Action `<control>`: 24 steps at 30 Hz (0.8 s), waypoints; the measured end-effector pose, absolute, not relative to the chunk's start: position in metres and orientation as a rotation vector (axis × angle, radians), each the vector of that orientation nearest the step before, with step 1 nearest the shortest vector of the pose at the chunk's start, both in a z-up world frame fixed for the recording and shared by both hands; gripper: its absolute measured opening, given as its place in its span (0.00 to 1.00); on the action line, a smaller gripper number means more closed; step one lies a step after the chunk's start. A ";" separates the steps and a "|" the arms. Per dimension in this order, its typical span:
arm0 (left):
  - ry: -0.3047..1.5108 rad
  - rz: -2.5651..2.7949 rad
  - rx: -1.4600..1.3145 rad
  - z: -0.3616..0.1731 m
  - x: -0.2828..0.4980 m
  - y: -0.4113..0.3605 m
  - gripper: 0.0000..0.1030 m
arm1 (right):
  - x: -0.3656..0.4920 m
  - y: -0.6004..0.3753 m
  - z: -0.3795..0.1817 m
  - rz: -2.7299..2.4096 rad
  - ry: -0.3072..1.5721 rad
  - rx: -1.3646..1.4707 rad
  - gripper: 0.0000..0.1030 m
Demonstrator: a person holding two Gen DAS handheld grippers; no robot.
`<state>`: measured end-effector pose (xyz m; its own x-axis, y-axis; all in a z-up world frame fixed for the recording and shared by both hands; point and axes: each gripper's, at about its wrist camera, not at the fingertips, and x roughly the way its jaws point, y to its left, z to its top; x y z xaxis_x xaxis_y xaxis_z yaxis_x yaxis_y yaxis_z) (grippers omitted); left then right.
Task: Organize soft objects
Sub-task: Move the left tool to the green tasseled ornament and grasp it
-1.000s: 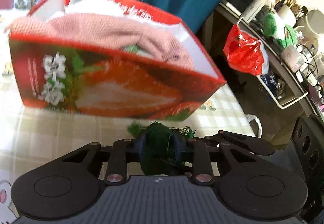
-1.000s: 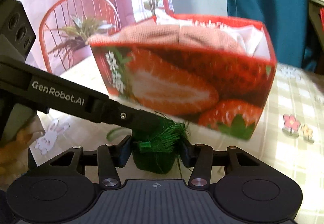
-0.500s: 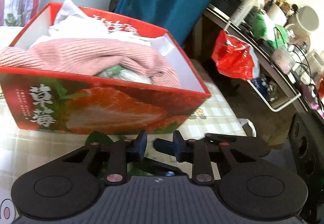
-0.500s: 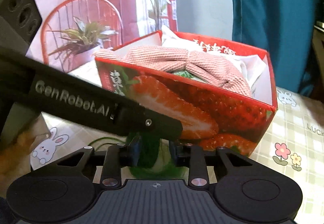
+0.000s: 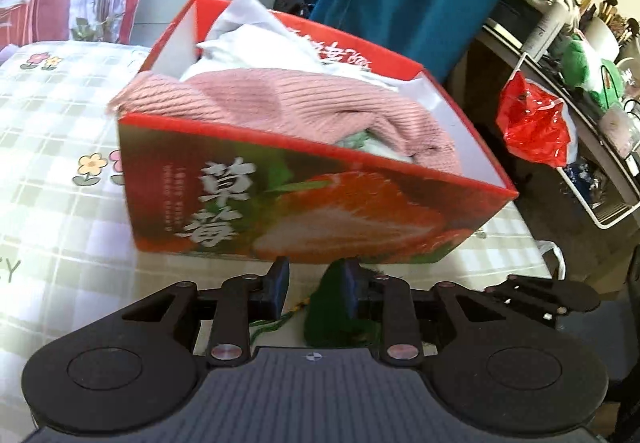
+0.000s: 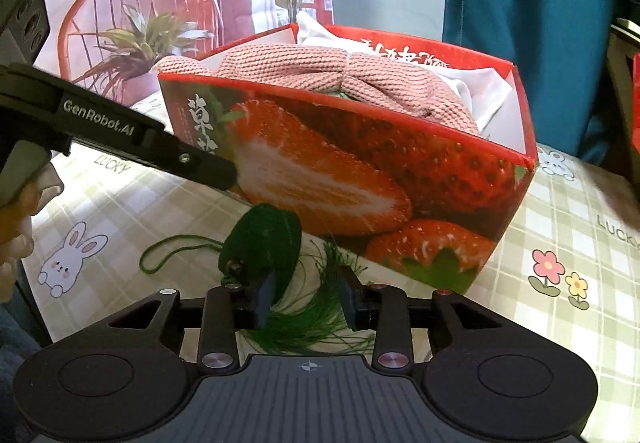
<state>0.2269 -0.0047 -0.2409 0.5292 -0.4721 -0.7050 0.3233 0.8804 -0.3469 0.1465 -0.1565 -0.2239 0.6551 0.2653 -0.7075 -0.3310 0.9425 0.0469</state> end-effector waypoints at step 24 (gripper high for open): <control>0.937 -0.561 -0.220 -0.262 0.221 -0.010 0.47 | 0.153 -0.143 -0.234 0.401 0.803 -0.116 0.46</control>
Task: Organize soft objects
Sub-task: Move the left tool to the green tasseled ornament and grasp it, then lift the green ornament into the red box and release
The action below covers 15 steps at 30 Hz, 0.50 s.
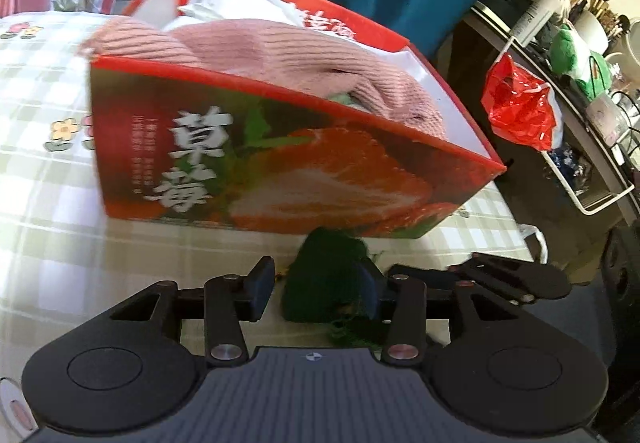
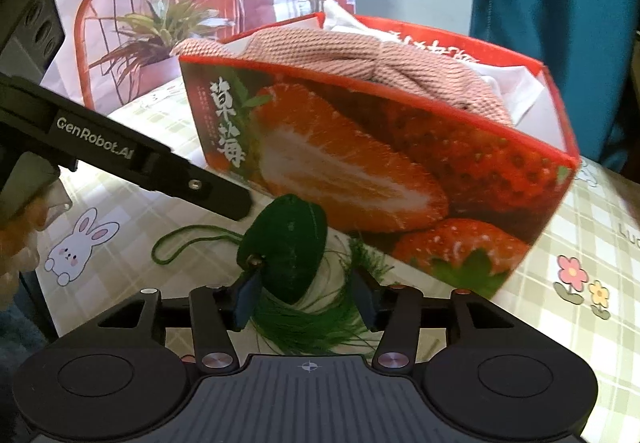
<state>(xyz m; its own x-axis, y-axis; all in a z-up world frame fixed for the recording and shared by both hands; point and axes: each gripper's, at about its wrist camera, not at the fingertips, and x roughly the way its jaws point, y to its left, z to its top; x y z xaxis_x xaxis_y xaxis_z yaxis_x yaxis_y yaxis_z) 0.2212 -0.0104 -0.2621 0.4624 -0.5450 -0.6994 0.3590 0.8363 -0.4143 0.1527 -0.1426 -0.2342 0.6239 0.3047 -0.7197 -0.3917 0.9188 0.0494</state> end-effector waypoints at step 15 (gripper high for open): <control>1.002 -0.653 -0.305 -0.289 0.247 -0.021 0.52 | 0.176 -0.135 -0.255 0.461 0.813 -0.052 0.52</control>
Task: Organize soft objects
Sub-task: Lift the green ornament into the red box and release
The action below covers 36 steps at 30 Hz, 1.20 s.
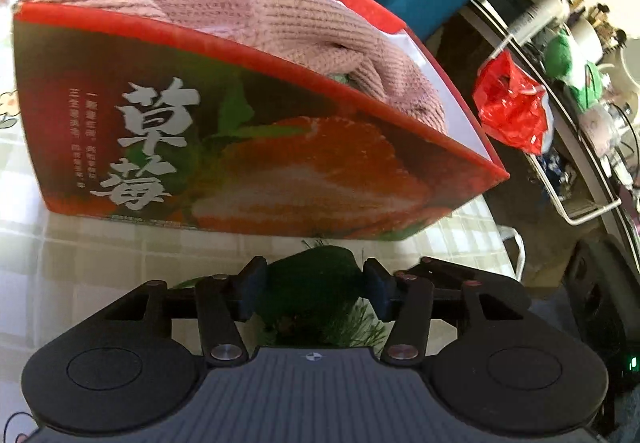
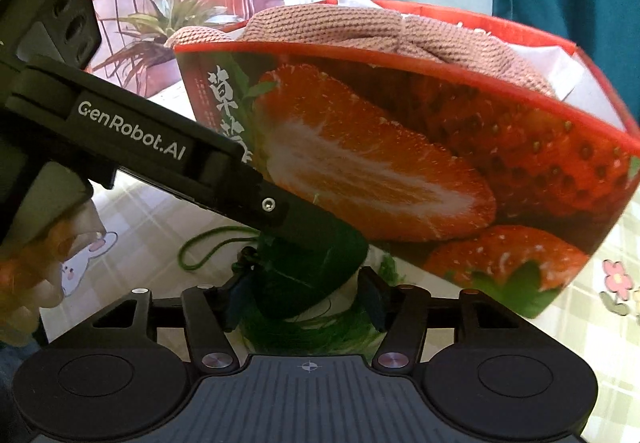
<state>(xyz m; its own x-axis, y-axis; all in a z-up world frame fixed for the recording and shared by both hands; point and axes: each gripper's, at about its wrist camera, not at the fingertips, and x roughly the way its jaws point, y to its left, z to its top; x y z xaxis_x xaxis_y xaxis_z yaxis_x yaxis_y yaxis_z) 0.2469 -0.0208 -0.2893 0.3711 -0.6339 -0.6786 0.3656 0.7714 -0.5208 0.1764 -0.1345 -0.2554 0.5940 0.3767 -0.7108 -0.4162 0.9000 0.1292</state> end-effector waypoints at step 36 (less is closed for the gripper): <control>0.549 -0.753 -0.285 -0.089 0.250 -0.031 0.51 | 0.216 -0.160 -0.054 0.387 0.452 -0.007 0.47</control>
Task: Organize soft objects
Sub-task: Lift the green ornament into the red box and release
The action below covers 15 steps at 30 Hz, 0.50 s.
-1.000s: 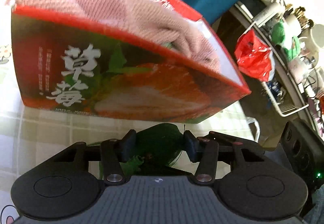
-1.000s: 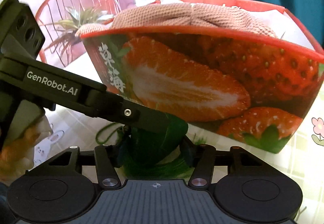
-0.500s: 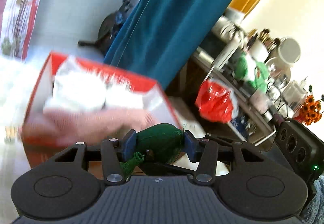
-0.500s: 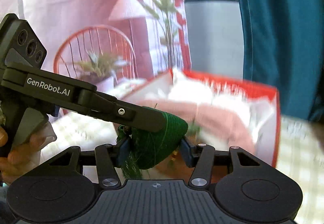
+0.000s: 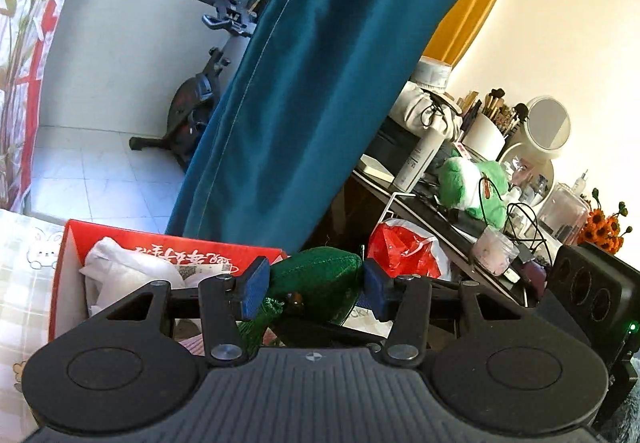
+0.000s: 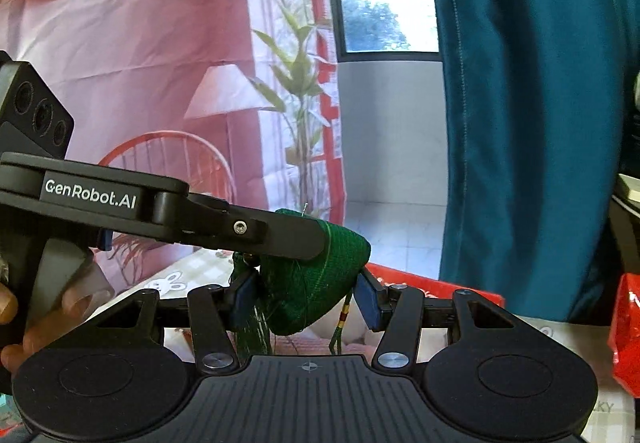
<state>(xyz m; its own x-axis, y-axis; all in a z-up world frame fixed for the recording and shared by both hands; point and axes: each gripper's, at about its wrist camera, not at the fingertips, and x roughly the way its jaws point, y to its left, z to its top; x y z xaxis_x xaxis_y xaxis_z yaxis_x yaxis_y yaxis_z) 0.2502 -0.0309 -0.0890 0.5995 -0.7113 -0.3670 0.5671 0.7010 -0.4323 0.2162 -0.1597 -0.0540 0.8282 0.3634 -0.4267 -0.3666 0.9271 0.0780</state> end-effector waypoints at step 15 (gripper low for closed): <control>0.725 -0.683 -0.213 -0.161 0.280 -0.044 0.51 | 0.251 -0.165 -0.132 0.269 0.700 0.074 0.46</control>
